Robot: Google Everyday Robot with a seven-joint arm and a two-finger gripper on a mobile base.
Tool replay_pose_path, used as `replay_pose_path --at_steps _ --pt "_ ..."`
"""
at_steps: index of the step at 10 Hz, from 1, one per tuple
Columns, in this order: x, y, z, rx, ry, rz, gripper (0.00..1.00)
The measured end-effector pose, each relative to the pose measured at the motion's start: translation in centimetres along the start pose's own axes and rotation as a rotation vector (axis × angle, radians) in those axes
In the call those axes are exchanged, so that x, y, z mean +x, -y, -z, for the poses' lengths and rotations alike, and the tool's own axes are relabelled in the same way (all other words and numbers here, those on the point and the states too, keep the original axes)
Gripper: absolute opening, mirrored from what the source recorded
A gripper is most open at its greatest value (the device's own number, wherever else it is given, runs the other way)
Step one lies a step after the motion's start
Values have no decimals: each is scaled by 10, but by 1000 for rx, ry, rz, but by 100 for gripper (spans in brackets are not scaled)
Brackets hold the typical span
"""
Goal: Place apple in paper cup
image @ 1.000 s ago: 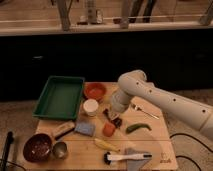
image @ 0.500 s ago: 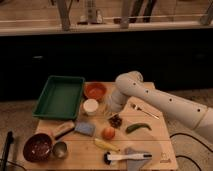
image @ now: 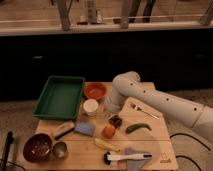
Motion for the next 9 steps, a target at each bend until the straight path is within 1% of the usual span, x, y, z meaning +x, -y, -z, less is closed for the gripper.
replay_pose_path --at_steps 1,3,4,9 --pt "0 -4 -5 -26 5 -10 60" --pt "-1 -8 -9 -47 8 -23 76" --pt "-2 -11 -11 -57 9 -30 80" --pt "-4 -17 -12 -82 17 -44 80"
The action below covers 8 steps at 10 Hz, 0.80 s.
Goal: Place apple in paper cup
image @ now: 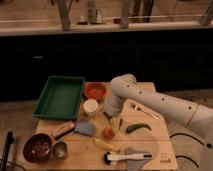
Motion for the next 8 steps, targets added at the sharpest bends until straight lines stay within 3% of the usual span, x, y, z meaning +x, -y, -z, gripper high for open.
replay_pose_path --at_steps 8 --pt "16 -16 -22 -19 62 -30 80"
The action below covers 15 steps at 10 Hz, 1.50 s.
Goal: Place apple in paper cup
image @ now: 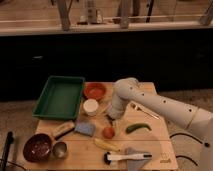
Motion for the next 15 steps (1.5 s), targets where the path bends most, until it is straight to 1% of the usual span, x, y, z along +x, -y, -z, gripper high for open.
replay_pose_path --at_steps 4,6,7,8,10,12,13,15 --pt "8 -7 -11 1 24 -15 80" --pt "12 -12 -19 -2 43 -25 80" --pt "15 -14 -23 -3 53 -32 76" --pt "16 -15 -24 -4 58 -35 70" --pt "21 -18 -29 -18 70 -47 47" --pt "24 -20 -29 -23 74 -56 29" --pt "25 -21 -28 -27 72 -62 17" --pt "23 -20 -20 -29 57 -62 2"
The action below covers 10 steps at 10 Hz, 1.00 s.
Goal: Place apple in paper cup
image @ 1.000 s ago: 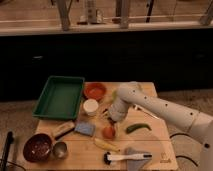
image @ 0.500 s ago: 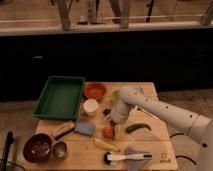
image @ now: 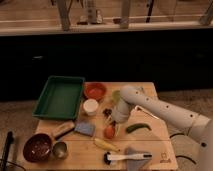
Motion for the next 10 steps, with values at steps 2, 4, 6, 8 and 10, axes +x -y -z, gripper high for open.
replay_pose_path --at_steps 2,4,6,8,10 --pt "-9 2 20 4 -32 12 0" --pt "-14 4 33 12 -54 21 0" --pt "-19 7 51 24 -82 32 0" --pt "-20 9 62 34 -100 39 0" --pt "-23 12 69 41 -113 46 0"
